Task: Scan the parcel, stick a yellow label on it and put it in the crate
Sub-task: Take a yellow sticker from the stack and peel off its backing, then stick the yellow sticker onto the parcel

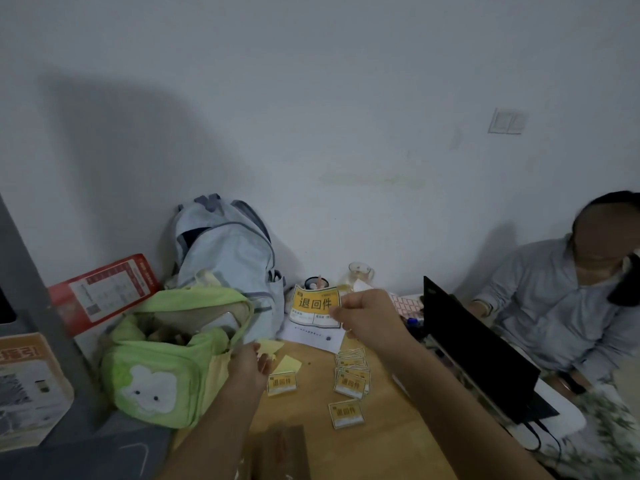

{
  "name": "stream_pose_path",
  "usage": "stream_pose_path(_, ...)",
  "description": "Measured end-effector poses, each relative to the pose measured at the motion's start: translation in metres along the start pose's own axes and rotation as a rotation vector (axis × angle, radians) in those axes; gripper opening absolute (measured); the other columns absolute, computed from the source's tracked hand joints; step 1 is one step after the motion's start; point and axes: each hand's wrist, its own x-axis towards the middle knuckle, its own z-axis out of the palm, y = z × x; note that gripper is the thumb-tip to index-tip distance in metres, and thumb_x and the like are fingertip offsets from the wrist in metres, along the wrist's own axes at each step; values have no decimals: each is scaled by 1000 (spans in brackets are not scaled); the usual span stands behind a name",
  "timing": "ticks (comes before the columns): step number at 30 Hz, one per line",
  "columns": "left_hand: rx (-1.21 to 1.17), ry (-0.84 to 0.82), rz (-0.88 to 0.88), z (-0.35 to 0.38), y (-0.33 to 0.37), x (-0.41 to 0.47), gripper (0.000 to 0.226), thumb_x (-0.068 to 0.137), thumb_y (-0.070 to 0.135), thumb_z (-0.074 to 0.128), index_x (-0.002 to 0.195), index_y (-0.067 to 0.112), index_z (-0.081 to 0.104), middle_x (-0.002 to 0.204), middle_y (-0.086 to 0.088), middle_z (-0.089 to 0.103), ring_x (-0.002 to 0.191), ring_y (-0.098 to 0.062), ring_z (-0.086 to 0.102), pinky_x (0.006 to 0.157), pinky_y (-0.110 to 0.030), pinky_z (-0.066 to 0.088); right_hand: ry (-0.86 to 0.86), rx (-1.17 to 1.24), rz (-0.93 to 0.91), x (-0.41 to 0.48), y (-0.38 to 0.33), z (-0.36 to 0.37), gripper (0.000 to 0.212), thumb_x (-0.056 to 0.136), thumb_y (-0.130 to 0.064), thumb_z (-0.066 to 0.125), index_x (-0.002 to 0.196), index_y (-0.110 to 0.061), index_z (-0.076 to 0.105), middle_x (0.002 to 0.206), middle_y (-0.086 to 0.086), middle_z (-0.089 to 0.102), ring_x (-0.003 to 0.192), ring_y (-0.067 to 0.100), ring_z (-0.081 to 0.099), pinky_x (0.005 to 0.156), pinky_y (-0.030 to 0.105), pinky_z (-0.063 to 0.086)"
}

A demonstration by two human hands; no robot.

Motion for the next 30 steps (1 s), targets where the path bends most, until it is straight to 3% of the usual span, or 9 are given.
stream_pose_path(2, 37, -45, 16, 3, -1, 16, 28, 81, 13, 60, 105, 2, 52, 95, -11, 54, 68, -20, 50, 40, -17, 49, -18, -30, 9, 6, 10, 4, 38, 84, -14, 65, 96, 21, 57, 71, 10, 45, 67, 19, 39, 64, 29, 37)
stream_pose_path(4, 66, -136, -50, 9, -4, 30, 59, 73, 20, 67, 128, 6, 51, 128, -14, 53, 96, -28, 59, 74, -36, 58, -20, -52, 12, 11, 16, 8, 38, 84, -14, 66, 97, 20, 57, 69, 12, 44, 66, 19, 39, 63, 29, 35)
stream_pose_path(6, 102, -205, -68, 18, -4, 11, 52, 83, 20, 60, 133, 7, 49, 136, -15, 45, 112, -29, 55, 99, -45, 46, -10, -41, 15, 16, 19, 10, 36, 83, -13, 67, 99, 19, 59, 68, 13, 44, 63, 19, 37, 58, 27, 33)
stream_pose_path(9, 141, -386, -27, 29, -4, -9, 16, 91, 24, 53, 95, 9, 60, 105, -9, 58, 83, -20, 62, 69, -36, 57, 18, -16, 41, 20, 22, 9, 24, 84, -11, 67, 93, 11, 69, 63, 14, 52, 53, 15, 38, 52, 23, 32)
stream_pose_path(12, 236, -522, 18, 32, 9, -27, 28, 87, 43, 57, 82, 16, 62, 73, 0, 62, 64, -13, 60, 57, -26, 56, 40, -20, 41, 21, 26, 12, 23, 84, -11, 67, 64, -1, 67, 47, 3, 51, 47, 11, 35, 54, 24, 30)
stream_pose_path(16, 513, -600, 184, 25, 23, -48, 24, 77, 41, 69, 88, 20, 66, 85, -1, 63, 77, -14, 57, 64, -24, 53, 31, -33, 1, 22, 31, 28, 43, 84, -11, 65, 47, -10, 44, 40, -6, 28, 44, 14, 26, 55, 27, 28)
stream_pose_path(21, 603, -511, 307, -4, 28, -65, 17, 84, 15, 68, 70, 19, 58, 82, -4, 59, 72, -15, 56, 58, -21, 53, -30, 3, -39, 14, 36, 52, 40, 84, -20, 65, 84, 20, 58, 65, 13, 45, 62, 19, 43, 63, 31, 36)
stream_pose_path(27, 569, -356, 376, -36, 13, -70, 19, 94, 10, 53, 76, 13, 55, 77, -7, 63, 59, -14, 59, 49, -22, 50, -9, 36, 38, 2, 59, 70, 29, 83, -15, 68, 70, 11, 66, 59, 14, 52, 58, 19, 44, 57, 31, 36)
stream_pose_path(30, 590, -254, 387, -46, -4, -68, 19, 95, 10, 51, 76, 12, 54, 79, -6, 60, 66, -16, 55, 55, -25, 49, 82, 109, 158, -3, 81, 82, 10, 77, -13, 75, 77, -4, 71, 61, 6, 61, 58, 20, 54, 63, 37, 50)
